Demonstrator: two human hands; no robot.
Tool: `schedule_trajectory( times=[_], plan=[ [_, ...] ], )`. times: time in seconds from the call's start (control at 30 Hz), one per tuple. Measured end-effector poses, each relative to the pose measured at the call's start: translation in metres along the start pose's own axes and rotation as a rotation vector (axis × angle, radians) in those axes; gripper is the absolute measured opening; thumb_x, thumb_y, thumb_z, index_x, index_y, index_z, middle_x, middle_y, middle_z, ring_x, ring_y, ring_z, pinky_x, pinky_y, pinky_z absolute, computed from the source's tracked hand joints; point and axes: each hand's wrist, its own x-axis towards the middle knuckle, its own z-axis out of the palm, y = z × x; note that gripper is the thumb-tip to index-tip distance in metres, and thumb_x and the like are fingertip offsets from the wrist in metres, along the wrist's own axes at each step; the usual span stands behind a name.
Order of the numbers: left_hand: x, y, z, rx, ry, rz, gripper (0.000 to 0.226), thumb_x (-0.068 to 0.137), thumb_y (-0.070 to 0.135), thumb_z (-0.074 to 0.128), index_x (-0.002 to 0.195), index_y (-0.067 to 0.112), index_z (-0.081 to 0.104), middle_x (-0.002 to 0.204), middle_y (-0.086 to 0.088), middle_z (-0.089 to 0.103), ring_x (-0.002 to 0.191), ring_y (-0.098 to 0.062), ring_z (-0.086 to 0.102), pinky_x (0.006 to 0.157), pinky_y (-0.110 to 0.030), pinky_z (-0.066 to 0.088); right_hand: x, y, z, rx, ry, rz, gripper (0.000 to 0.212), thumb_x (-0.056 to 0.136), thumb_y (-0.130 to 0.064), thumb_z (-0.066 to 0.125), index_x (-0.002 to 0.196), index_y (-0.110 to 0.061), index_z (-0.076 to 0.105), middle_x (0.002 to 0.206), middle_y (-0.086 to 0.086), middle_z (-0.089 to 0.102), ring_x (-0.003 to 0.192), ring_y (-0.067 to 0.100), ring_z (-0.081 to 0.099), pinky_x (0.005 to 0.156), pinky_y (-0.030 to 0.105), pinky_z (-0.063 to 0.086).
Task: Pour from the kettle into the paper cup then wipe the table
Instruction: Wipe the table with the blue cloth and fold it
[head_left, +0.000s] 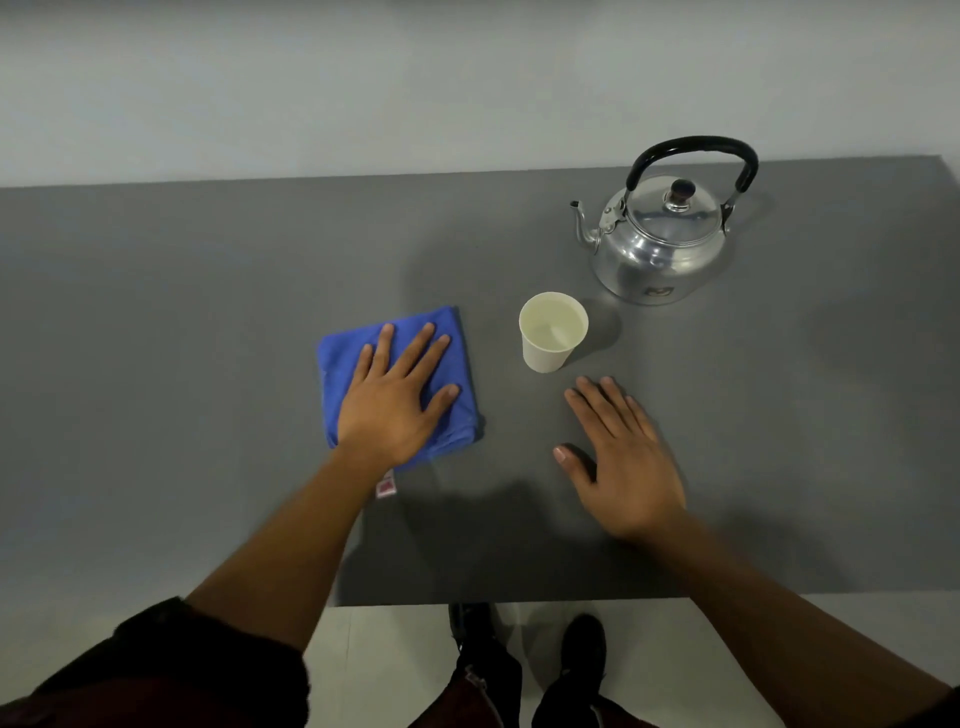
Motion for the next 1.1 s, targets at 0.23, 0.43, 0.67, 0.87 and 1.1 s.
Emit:
schedule_trajectory(
  times=[0.23,0.43,0.67,0.87,1.1],
  plan=[
    [-0.036,0.022,0.014,-0.020,-0.031,0.292,0.069,0.102,0.070,0.026,0.162,0.044,0.005,0.172,0.019,0.003,0.160,-0.021,-0.010,0.129,-0.049,0.001,0.001,-0.002,-0.003,0.002,-0.014,0.012,0.075,0.101,-0.066,0.017,0.163,-0.024,0.016,0.172,-0.004,0.012,0.159,0.016,0.000,0.128,0.045,0.013],
    [-0.035,-0.029,0.000,-0.015,0.026,0.228,0.071,0.097,0.070,0.034,0.161,0.039,0.024,0.171,0.014,0.018,0.160,-0.024,0.006,0.128,-0.050,0.013,0.002,-0.002,-0.002,-0.009,-0.017,-0.001,0.072,0.103,-0.063,0.022,0.163,-0.024,0.016,0.172,-0.005,0.012,0.158,0.015,-0.002,0.128,0.043,0.011],
    [0.037,-0.006,-0.005,-0.016,0.016,-0.024,0.074,0.098,0.073,0.016,0.163,0.039,0.011,0.173,0.012,0.009,0.160,-0.031,-0.002,0.129,-0.051,0.003,0.000,0.000,0.003,-0.027,0.032,-0.002,0.070,0.104,-0.060,0.028,0.163,-0.024,0.019,0.171,-0.005,0.016,0.158,0.014,-0.001,0.128,0.039,0.007],
    [0.006,0.027,0.005,0.012,-0.002,0.189,0.069,0.102,0.068,0.018,0.163,0.039,0.011,0.173,0.014,0.009,0.160,-0.028,-0.004,0.129,-0.050,0.004,0.000,0.001,0.004,-0.016,0.038,-0.002,0.070,0.103,-0.060,0.029,0.162,-0.023,0.021,0.171,-0.004,0.018,0.159,0.015,0.003,0.127,0.043,0.014],
    [-0.023,-0.056,-0.007,0.052,-0.015,0.362,0.068,0.099,0.067,0.033,0.161,0.040,0.024,0.170,0.015,0.019,0.160,-0.027,0.013,0.126,-0.050,0.016,0.000,0.000,0.002,0.005,0.030,0.003,0.070,0.103,-0.061,0.027,0.162,-0.024,0.020,0.172,-0.005,0.016,0.159,0.015,0.002,0.126,0.045,0.016]
  ],
)
